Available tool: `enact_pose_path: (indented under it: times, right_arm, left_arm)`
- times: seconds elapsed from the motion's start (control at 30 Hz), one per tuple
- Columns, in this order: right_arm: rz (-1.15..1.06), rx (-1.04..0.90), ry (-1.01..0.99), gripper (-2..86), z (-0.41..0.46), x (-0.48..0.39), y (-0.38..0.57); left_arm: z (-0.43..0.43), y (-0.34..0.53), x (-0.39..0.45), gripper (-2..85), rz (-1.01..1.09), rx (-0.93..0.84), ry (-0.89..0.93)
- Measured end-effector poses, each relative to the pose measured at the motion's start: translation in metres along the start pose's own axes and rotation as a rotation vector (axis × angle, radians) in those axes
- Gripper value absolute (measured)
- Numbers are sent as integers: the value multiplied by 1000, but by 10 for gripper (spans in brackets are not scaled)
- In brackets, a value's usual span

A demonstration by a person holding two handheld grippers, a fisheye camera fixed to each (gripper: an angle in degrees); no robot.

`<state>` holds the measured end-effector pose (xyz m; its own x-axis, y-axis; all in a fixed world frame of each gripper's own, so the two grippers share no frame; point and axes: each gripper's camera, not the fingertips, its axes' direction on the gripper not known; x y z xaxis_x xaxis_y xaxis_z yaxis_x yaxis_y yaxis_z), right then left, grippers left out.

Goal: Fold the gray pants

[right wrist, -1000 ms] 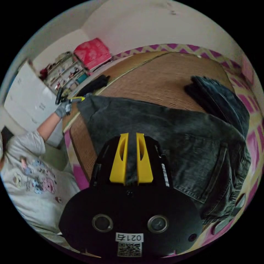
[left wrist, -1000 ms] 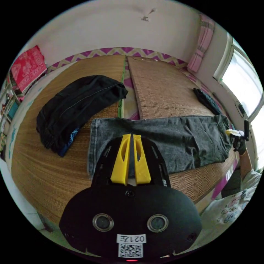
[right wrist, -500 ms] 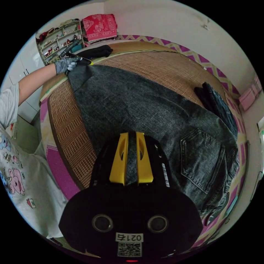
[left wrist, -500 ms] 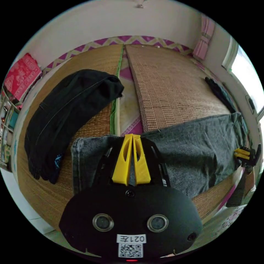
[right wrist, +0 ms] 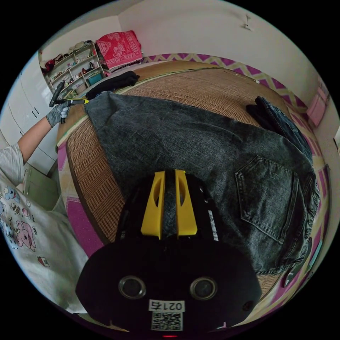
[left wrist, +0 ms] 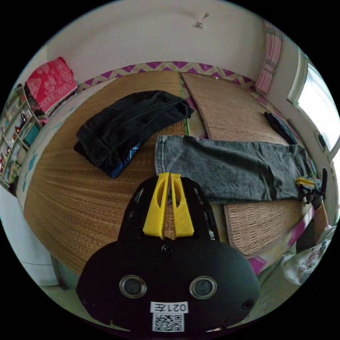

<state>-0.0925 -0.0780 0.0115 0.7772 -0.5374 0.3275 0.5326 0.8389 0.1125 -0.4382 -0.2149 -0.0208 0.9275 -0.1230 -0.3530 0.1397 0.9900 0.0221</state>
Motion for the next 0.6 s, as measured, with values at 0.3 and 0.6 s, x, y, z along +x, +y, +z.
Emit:
enact_pose_path:
  times: [0.3, 0.6]
  right_arm:
    - [17, 1, 0, 56, -5, -3, 3]
    - [18, 4, 5, 55, -13, 0, 9]
  left_arm:
    - [10, 7, -34, -6, 87, -119, -69]
    - [-36, 49, -88, 72, -243, -8, 170]
